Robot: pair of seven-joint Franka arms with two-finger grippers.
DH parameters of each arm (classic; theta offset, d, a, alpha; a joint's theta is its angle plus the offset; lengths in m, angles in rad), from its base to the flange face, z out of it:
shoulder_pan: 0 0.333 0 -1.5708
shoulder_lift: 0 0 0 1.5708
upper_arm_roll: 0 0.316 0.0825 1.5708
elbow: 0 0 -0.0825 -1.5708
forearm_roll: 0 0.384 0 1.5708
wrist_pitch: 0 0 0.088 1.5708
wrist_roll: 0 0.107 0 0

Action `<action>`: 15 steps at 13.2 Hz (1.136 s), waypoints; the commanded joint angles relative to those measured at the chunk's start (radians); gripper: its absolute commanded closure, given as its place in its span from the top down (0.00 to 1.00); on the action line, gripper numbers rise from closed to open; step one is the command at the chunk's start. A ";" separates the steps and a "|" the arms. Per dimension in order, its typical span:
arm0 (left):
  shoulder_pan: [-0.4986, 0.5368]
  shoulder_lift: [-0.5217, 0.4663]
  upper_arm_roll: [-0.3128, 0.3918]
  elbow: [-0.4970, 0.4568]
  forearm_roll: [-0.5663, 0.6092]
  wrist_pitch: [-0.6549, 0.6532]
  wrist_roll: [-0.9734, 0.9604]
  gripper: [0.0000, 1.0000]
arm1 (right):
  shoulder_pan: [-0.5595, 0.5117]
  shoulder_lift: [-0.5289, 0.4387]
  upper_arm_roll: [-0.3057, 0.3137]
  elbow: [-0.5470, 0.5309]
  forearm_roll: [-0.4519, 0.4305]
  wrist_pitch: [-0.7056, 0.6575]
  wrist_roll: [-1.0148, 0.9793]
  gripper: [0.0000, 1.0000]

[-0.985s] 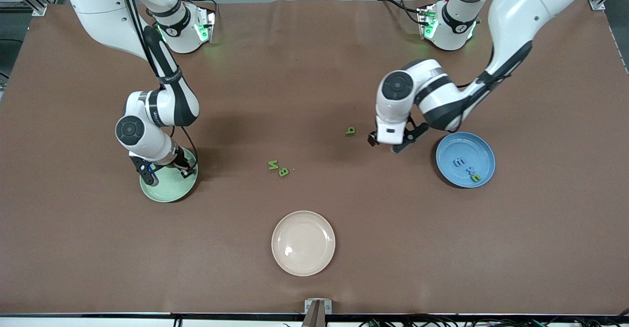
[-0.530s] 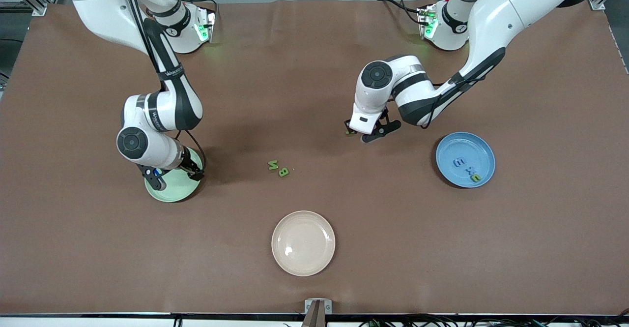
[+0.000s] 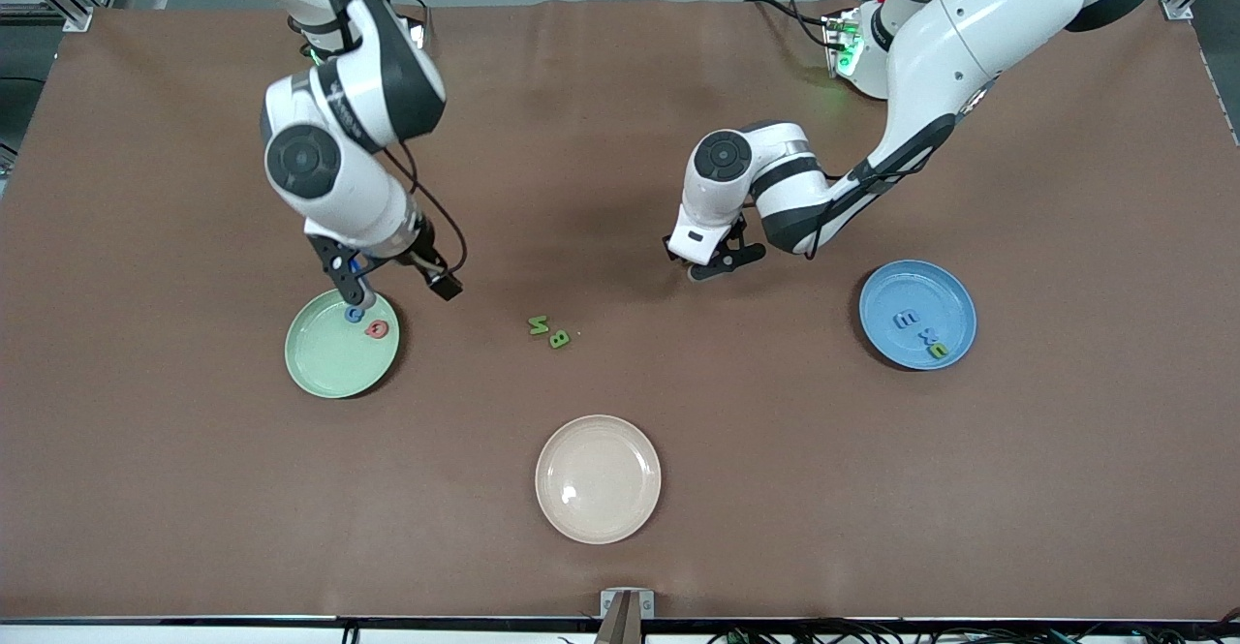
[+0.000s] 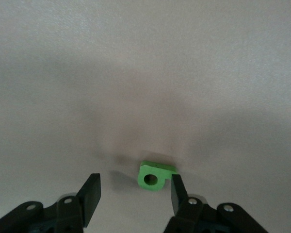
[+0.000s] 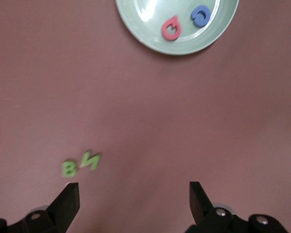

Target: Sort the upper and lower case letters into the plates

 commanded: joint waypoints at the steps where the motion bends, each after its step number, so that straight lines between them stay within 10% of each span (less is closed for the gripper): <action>1: -0.011 0.003 0.008 0.026 0.017 0.006 0.004 0.67 | 0.046 0.091 -0.007 0.136 -0.016 0.007 0.108 1.00; 10: -0.069 0.012 0.062 0.042 0.018 0.022 0.000 0.62 | 0.050 0.251 -0.007 0.201 -0.011 -0.050 0.268 1.00; 15: -0.075 0.026 0.067 0.043 0.017 0.022 -0.010 0.33 | 0.040 0.274 -0.007 0.097 -0.008 0.163 0.284 1.00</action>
